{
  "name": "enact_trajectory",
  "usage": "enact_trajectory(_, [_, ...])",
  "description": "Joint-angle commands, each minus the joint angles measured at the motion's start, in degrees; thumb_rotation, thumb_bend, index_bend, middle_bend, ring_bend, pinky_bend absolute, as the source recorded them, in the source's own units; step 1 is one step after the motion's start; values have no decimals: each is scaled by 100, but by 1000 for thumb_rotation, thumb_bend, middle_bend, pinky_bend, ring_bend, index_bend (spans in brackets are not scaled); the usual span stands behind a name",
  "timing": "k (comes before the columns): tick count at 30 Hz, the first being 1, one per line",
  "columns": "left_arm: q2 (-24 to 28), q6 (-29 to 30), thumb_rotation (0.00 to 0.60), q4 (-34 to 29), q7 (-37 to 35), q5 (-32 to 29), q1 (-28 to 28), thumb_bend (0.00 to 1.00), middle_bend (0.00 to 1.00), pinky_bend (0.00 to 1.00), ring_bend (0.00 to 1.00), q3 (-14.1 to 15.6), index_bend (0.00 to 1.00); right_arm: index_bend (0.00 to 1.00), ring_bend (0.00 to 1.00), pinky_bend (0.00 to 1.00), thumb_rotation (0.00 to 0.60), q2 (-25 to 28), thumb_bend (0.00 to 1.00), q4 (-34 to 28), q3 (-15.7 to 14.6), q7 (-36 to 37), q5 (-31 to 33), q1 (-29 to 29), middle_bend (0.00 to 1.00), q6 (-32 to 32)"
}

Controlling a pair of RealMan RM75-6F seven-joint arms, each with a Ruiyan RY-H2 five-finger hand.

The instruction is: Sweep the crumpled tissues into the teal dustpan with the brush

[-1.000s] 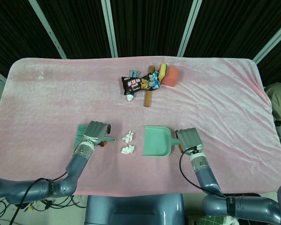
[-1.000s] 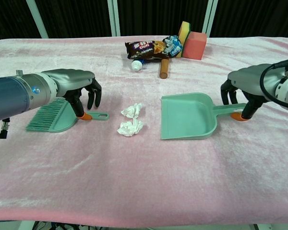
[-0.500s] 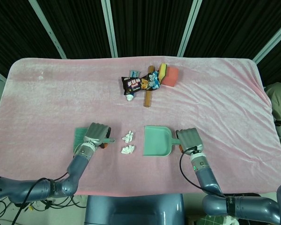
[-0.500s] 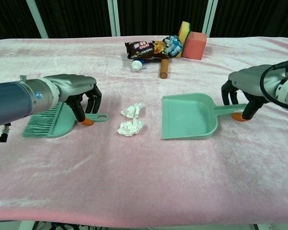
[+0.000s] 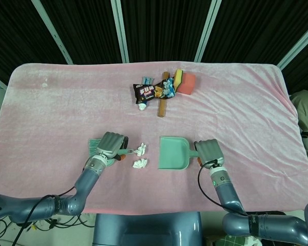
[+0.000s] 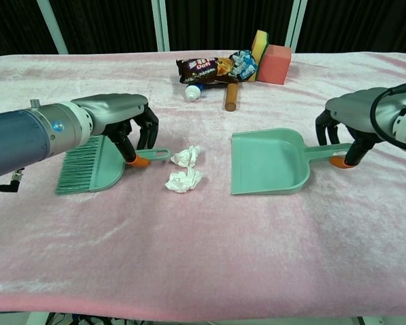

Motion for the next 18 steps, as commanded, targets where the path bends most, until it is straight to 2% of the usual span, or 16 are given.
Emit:
enact_trajectory(1, [50,-344,600,-26,-946,501,96,355,663,994,871,-245,619,690,723,829,600,13,415,-32,12,-39,-3,13,626,35])
enact_trajectory(9, [38,-756,600,-84,-2277,974,136,364,663,994,871,-644,620,690,722,829,600,66,416,-189,59,-292,119,97,625,144])
enact_trajectory(18, [-23,-1048,600,96,-3028,1419,-30,364,664,994,871,-875,622,690,722,829,600,188,424,-461,69,-764,512,285,626,143])
